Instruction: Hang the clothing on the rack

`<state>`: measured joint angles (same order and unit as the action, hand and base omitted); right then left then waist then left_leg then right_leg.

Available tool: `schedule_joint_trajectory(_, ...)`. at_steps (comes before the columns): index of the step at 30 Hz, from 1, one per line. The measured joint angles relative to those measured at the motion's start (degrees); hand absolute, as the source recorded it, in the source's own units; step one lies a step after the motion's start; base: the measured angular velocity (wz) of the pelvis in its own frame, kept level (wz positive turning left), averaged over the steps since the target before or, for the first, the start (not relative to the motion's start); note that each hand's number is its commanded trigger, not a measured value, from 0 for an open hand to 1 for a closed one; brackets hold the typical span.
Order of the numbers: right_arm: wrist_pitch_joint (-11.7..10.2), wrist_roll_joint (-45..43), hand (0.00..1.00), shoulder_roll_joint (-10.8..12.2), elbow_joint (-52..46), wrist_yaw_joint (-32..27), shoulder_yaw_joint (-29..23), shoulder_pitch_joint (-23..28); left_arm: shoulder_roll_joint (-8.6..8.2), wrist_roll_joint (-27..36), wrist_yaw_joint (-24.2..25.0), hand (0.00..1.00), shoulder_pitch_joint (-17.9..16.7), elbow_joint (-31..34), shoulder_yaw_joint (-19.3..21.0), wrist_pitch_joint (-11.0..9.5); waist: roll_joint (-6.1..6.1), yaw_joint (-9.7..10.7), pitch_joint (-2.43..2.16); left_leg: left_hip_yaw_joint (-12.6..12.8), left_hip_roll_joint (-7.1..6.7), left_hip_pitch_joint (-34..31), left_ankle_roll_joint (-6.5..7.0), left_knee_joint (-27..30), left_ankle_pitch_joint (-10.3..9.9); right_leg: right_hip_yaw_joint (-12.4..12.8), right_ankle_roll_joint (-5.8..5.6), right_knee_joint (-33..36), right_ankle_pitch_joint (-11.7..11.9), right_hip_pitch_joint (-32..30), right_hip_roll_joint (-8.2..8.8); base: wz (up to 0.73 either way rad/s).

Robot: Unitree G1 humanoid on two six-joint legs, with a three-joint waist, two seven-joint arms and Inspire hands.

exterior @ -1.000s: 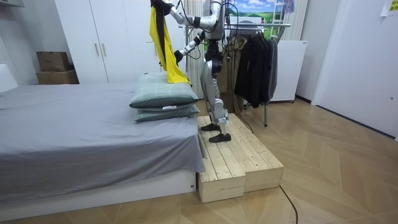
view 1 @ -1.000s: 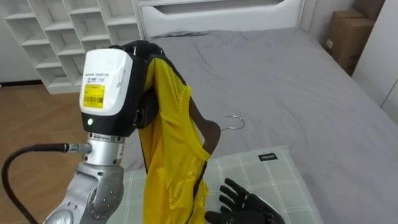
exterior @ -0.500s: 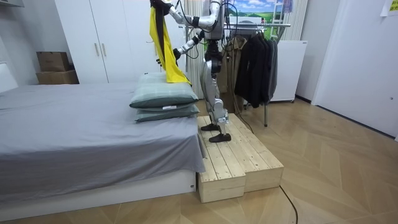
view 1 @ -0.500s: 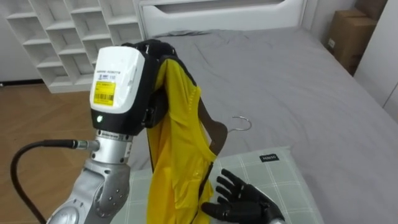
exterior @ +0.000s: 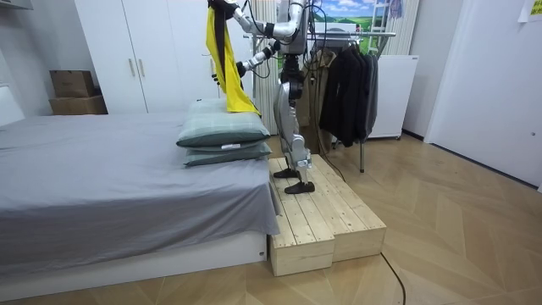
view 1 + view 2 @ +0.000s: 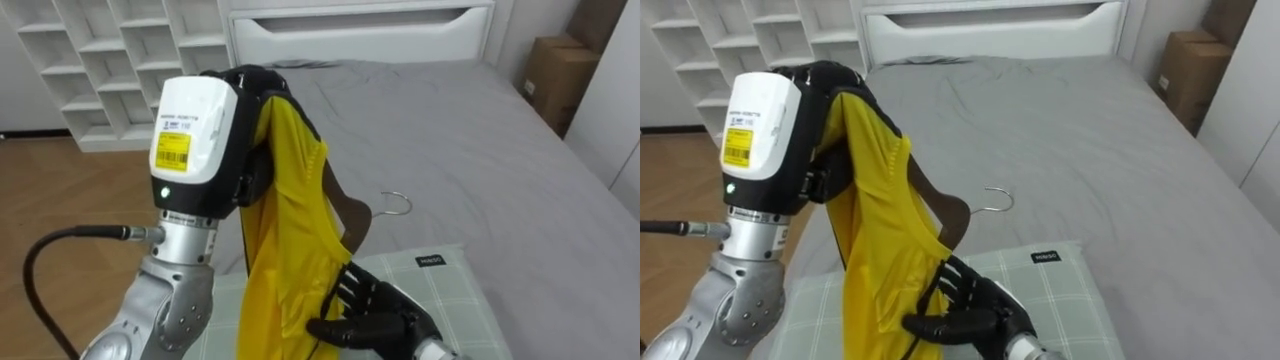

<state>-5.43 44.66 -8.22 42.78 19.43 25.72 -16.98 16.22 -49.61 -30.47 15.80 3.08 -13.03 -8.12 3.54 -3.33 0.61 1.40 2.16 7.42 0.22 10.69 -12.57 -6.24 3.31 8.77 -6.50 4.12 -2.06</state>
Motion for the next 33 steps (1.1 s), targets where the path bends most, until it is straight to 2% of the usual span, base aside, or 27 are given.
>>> schedule_joint_trajectory(7,-0.12,0.62,0.00,1.94,-3.67,-1.39,0.27,-0.19,-0.07,0.05,-0.60,1.00,-0.01,0.00,-2.05,0.36,-0.28,-0.12,0.18,-0.05,-0.01,0.48,0.00,-0.03,0.00,-0.31,-0.01,-0.20,-0.01,0.69,-0.02,0.03)
schedule_joint_trajectory(11,-0.12,2.47,0.00,2.11,-3.83,-2.30,1.37,-0.19,-0.45,0.05,-0.60,1.00,0.00,-0.01,-2.38,0.87,-0.50,-0.54,0.32,0.03,-0.08,0.43,0.00,-0.03,0.00,-0.23,-0.01,-0.18,-0.01,0.55,0.00,0.00)
schedule_joint_trajectory(14,0.05,3.16,0.00,1.77,-5.42,-3.42,2.70,-0.20,-1.43,0.37,-0.97,1.00,0.01,-0.07,-2.42,1.70,-0.54,-0.54,0.35,0.00,-0.48,-0.10,0.00,-0.02,0.00,-0.02,-0.01,-0.11,-0.01,-0.08,0.04,-0.01)
schedule_joint_trajectory(15,0.05,3.10,0.06,1.72,-5.76,-3.78,3.19,-0.20,-1.61,0.44,-1.46,1.00,0.00,-0.27,-2.43,1.74,-0.55,-0.62,0.35,0.09,-0.48,-0.09,0.00,-0.02,0.00,0.11,-0.01,-0.05,-0.01,-0.12,0.02,-0.04)
schedule_joint_trajectory(16,0.05,3.07,0.69,1.69,-5.93,-3.92,3.43,-0.20,-1.59,0.50,-1.53,1.00,0.00,-0.29,-2.43,1.81,-0.55,-0.62,0.35,0.13,-0.48,-0.06,0.00,-0.02,0.00,0.15,-0.01,-0.02,-0.01,-0.11,0.02,-0.04)
schedule_joint_trajectory(17,0.09,3.05,1.00,1.59,-6.31,-4.07,3.74,-0.20,-1.58,0.56,-1.67,1.00,0.01,-0.28,-2.41,1.88,-0.55,-0.62,0.35,0.15,-0.48,-0.05,0.00,-0.02,0.00,0.20,-0.01,-0.02,-0.01,-0.11,0.02,-0.03)
schedule_joint_trajectory(21,0.10,3.02,1.00,1.52,-6.78,-4.65,4.64,-0.20,-1.59,0.55,-2.00,1.00,0.01,-0.37,-2.43,2.17,-0.56,-1.23,0.34,0.31,-0.44,0.09,0.00,-0.04,0.00,0.42,-0.01,0.07,-0.01,-0.14,0.00,-0.04)
schedule_joint_trajectory(26,0.21,2.92,1.00,1.55,-7.28,-5.10,5.16,-0.20,-1.67,0.59,-2.57,1.00,0.01,-0.44,-2.67,3.86,-0.57,-1.62,0.34,0.31,-0.44,0.09,0.00,-0.17,0.00,0.34,-0.01,0.06,-0.01,-0.16,0.02,0.00)
schedule_joint_trajectory(33,0.46,2.50,1.00,1.54,-7.50,-5.10,5.16,-0.20,-1.71,0.55,-2.56,1.00,0.03,-0.44,-2.74,4.09,-0.68,-1.75,0.40,0.30,-0.45,0.10,0.00,-0.23,0.00,0.16,-0.01,0.07,-0.01,-0.16,0.03,0.00)
